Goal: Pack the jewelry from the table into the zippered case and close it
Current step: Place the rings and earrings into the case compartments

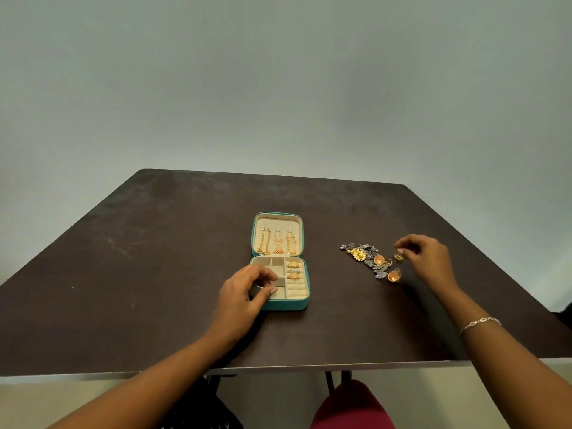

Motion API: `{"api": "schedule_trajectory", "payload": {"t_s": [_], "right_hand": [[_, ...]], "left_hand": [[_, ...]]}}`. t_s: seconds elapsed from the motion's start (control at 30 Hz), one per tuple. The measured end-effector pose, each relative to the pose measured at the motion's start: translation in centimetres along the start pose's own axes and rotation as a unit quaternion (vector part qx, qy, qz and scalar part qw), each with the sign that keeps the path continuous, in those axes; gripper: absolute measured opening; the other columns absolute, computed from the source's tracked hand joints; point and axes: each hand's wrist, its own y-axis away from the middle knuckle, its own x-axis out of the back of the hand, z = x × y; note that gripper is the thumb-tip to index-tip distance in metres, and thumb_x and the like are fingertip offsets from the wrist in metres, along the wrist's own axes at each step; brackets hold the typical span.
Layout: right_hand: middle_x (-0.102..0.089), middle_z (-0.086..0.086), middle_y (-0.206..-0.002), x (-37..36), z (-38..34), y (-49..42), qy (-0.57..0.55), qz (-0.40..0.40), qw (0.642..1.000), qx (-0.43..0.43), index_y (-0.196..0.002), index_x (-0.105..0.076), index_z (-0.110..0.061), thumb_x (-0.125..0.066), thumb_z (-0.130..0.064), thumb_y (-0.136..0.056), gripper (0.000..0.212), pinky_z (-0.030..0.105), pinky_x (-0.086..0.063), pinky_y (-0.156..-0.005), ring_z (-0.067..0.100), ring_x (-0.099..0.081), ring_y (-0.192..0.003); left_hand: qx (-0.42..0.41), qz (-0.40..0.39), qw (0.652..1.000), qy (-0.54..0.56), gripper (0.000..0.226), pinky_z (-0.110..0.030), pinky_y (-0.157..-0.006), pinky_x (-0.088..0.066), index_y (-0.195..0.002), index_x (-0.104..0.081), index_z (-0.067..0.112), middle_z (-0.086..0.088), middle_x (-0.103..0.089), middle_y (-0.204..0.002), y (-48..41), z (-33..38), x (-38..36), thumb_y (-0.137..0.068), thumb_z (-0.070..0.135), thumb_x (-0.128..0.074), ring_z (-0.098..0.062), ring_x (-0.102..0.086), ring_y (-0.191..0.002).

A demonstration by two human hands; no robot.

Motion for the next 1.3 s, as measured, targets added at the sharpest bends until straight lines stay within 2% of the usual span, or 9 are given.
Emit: {"api": "schedule_trajectory", "payload": {"t_s": [0.23,0.33,0.5,0.67,0.73,0.8,1.0,1.17,1.3], "right_hand": [[-0.069,0.009,-0.093,-0.1,2.5,-1.9,0.089,-0.086,0.990,-0.067,-0.095,-0.071,-0.010,-0.069,-0.010,-0.079,0.016,0.027,-0.043,-0.072,0.019,-0.058,-0.085],[-0.069,0.008,-0.096,-0.6,2.5,-2.0,0.112,-0.090,0.987,-0.067,-0.091,-0.072,-0.013,-0.067,-0.014,-0.081,0.011,0.029,-0.045,-0.073,0.022,-0.060,-0.092],[-0.067,0.009,-0.097,-0.9,2.4,-1.4,0.130,-0.064,0.988,-0.056,-0.087,-0.071,-0.011,-0.064,-0.015,-0.084,0.008,0.032,-0.043,-0.071,0.022,-0.057,-0.090],[-0.068,0.010,-0.087,-0.5,-0.9,-0.2,0.035,-0.025,0.999,-0.003,-0.083,-0.068,-0.006,-0.066,-0.012,-0.083,0.007,0.025,-0.040,-0.060,0.019,-0.056,-0.075],[-0.068,0.005,-0.078,-0.5,-3.8,1.1,-0.031,-0.063,0.997,0.021,-0.080,-0.068,-0.009,-0.066,-0.014,-0.083,0.006,0.012,-0.040,-0.049,0.012,-0.061,-0.065],[-0.066,0.001,-0.074,-0.7,-7.1,2.7,-0.089,-0.119,0.988,0.053,-0.080,-0.069,-0.009,-0.067,-0.015,-0.082,0.006,0.008,-0.038,-0.045,0.001,-0.057,-0.055],[-0.066,-0.004,-0.085,-3.3,-13.9,6.3,-0.113,-0.278,0.941,0.159,-0.089,-0.069,-0.009,-0.064,-0.013,-0.083,0.009,0.011,-0.045,-0.070,0.002,-0.059,-0.079],[-0.061,-0.010,-0.081,-5.4,-15.3,7.7,-0.079,-0.300,0.928,0.204,-0.087,-0.069,-0.014,-0.063,-0.013,-0.084,0.006,0.008,-0.039,-0.066,0.000,-0.054,-0.076],[-0.062,-0.008,-0.083,-5.7,-15.2,7.9,-0.086,-0.303,0.928,0.198,-0.086,-0.068,-0.015,-0.063,-0.013,-0.084,0.006,0.016,-0.043,-0.071,0.007,-0.057,-0.082]], "left_hand": [[0.008,-0.009,1.000,0.008,0.021,-0.010,-0.069,-0.044,-0.086,-0.060,0.025,0.010,-0.061,-0.083,0.0,0.1,0.1,-0.081,0.005,-0.065,-0.001,-0.054,-0.093],[0.011,-0.012,1.000,0.006,0.025,-0.012,-0.069,-0.045,-0.085,-0.058,0.031,0.011,-0.061,-0.083,0.0,0.1,0.2,-0.082,0.006,-0.065,-0.002,-0.053,-0.094],[0.014,-0.015,1.000,0.006,0.028,-0.013,-0.070,-0.046,-0.083,-0.056,0.033,0.011,-0.061,-0.085,0.1,0.2,0.2,-0.082,0.006,-0.064,-0.001,-0.054,-0.093],[0.009,-0.013,1.000,0.001,0.027,-0.010,-0.070,-0.045,-0.084,-0.056,0.033,0.011,-0.061,-0.085,0.1,0.2,0.2,-0.082,0.007,-0.064,0.000,-0.054,-0.090],[0.006,-0.013,1.000,-0.004,0.024,-0.011,-0.070,-0.045,-0.087,-0.058,0.031,0.012,-0.060,-0.086,0.0,0.2,0.1,-0.082,0.008,-0.064,0.000,-0.055,-0.089],[0.003,-0.013,1.000,-0.005,0.021,-0.013,-0.070,-0.046,-0.089,-0.060,0.027,0.012,-0.060,-0.086,0.1,0.2,0.2,-0.082,0.009,-0.065,0.000,-0.054,-0.089],[-0.010,-0.009,1.000,-0.006,0.021,-0.017,-0.071,-0.048,-0.094,-0.062,0.025,0.012,-0.060,-0.083,0.1,0.3,0.2,-0.080,0.010,-0.067,-0.004,-0.055,-0.086],[-0.032,0.001,0.999,-0.008,0.015,-0.018,-0.069,-0.046,-0.090,-0.065,0.017,0.012,-0.060,-0.082,0.1,0.4,0.2,-0.078,0.007,-0.068,-0.007,-0.055,-0.083],[-0.028,-0.001,0.999,-0.018,0.008,-0.020,-0.069,-0.046,-0.084,-0.065,0.011,0.005,-0.062,-0.082,0.1,0.1,0.1,-0.078,0.006,-0.067,-0.007,-0.056,-0.080]]}}
